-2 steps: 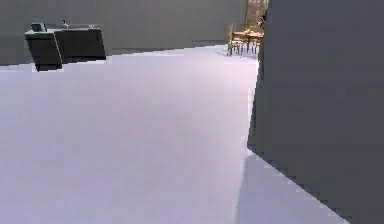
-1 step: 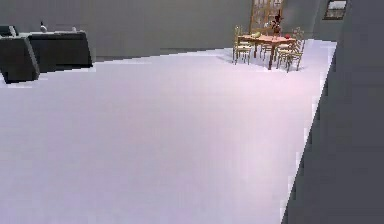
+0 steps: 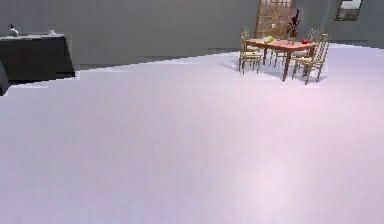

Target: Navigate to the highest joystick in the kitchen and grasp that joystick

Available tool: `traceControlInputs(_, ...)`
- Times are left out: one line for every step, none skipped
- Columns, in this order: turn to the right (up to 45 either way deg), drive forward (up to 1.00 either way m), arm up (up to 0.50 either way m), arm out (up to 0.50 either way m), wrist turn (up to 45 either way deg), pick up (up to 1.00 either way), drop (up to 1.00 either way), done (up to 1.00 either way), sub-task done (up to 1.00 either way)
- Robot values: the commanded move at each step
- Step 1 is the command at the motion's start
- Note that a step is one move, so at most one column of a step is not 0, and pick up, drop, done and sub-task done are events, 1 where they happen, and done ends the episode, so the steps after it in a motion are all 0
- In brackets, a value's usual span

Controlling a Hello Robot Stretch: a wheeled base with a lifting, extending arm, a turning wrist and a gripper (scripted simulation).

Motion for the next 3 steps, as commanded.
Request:
traceControlInputs(12.0,0.00,0.00,0.00,0.0,0.00,0.00,0.00,0.00)
traceControlInputs(0.0,0.45,0.00,0.00,0.0,0.00,0.00,0.00,0.00)
traceControlInputs(3.0,0.00,0.00,0.00,0.0,0.00,0.00,0.00,0.00)
